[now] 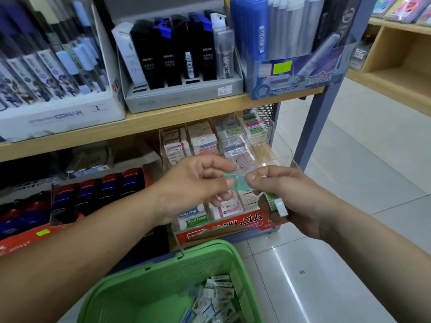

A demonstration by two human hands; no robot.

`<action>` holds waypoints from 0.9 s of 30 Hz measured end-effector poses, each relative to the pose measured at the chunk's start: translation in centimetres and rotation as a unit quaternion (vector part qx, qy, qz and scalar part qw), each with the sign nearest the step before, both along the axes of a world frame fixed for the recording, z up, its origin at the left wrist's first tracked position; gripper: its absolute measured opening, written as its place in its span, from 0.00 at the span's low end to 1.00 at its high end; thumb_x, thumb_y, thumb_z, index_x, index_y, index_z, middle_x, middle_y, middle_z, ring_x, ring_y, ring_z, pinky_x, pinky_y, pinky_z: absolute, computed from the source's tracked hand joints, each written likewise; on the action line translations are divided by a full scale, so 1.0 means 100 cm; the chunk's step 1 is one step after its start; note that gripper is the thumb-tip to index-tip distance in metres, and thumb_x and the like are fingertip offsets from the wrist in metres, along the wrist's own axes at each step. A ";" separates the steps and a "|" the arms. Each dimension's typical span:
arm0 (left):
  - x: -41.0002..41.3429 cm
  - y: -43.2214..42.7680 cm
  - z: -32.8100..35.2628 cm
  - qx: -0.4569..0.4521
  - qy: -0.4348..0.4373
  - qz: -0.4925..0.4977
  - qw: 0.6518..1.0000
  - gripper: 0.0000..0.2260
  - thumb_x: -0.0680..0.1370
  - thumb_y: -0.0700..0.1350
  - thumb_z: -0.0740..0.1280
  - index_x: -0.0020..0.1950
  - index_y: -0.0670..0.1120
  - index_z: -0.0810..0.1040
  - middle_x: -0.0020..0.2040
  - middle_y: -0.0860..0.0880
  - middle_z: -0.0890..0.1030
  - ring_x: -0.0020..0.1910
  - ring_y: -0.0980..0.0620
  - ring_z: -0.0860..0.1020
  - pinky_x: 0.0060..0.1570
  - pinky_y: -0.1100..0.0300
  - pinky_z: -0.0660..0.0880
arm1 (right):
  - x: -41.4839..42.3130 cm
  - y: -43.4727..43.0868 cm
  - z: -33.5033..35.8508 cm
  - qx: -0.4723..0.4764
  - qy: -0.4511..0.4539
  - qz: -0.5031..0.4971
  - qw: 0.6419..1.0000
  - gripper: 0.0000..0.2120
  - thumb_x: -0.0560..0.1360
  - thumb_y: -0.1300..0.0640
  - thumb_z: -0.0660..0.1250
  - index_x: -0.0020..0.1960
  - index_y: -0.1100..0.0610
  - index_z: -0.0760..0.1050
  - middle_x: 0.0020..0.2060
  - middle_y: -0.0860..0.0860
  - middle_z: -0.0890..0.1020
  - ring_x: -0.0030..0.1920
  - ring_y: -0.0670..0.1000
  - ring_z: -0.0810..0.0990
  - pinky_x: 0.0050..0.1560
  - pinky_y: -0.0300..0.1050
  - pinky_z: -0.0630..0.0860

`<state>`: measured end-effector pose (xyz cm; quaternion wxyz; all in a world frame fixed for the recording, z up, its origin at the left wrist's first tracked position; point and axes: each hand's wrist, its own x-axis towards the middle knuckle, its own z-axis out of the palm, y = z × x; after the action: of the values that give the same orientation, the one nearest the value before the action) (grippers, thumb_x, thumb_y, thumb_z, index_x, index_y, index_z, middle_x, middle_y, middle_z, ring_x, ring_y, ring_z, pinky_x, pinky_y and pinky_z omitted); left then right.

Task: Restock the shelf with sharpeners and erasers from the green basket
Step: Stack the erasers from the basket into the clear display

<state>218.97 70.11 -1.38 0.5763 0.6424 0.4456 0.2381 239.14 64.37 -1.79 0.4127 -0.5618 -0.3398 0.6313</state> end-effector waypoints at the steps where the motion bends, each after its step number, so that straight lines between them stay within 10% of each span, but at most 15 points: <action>1: -0.003 0.001 0.001 0.025 0.022 -0.002 0.999 0.13 0.78 0.37 0.74 0.61 0.46 0.82 0.50 0.43 0.86 0.44 0.50 0.85 0.44 0.57 0.83 | -0.001 0.000 0.001 0.000 0.004 0.002 1.000 0.05 0.79 0.56 0.73 0.51 0.58 0.85 0.42 0.57 0.86 0.31 0.50 0.84 0.30 0.43 0.79; 7: -0.005 0.009 0.006 0.106 0.192 -0.111 0.969 0.17 0.78 0.41 0.73 0.65 0.55 0.81 0.49 0.51 0.83 0.42 0.57 0.81 0.42 0.63 0.79 | -0.006 0.002 0.003 0.001 0.013 -0.074 0.997 0.09 0.79 0.56 0.74 0.52 0.63 0.82 0.30 0.50 0.80 0.25 0.48 0.80 0.25 0.40 0.75; 14: 0.008 0.030 0.003 -0.006 0.086 -0.033 0.996 0.23 0.78 0.31 0.71 0.69 0.50 0.74 0.58 0.37 0.79 0.46 0.45 0.87 0.46 0.55 0.84 | 0.011 0.014 0.008 -0.041 0.101 -0.104 0.989 0.07 0.74 0.54 0.76 0.50 0.55 0.84 0.38 0.53 0.77 0.35 0.49 0.74 0.32 0.42 0.74; 19: 0.017 0.049 -0.003 0.084 0.116 0.049 0.988 0.07 0.77 0.40 0.74 0.52 0.48 0.80 0.44 0.44 0.85 0.40 0.53 0.83 0.39 0.59 0.80 | 0.006 0.021 0.000 -0.037 0.107 -0.086 0.990 0.10 0.74 0.67 0.72 0.52 0.57 0.80 0.37 0.53 0.79 0.30 0.48 0.71 0.27 0.39 0.61; 27: 0.042 0.081 -0.013 0.054 0.033 0.166 0.984 0.14 0.75 0.29 0.71 0.53 0.47 0.77 0.48 0.43 0.84 0.30 0.55 0.82 0.25 0.64 0.74 | 0.004 0.032 -0.019 -0.045 0.083 -0.163 0.982 0.09 0.76 0.67 0.70 0.55 0.59 0.80 0.30 0.52 0.79 0.25 0.48 0.70 0.24 0.39 0.55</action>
<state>223.19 78.18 -2.69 0.4779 0.5972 0.5516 0.3329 239.57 67.61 -3.65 0.5113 -0.5732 -0.1795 0.6146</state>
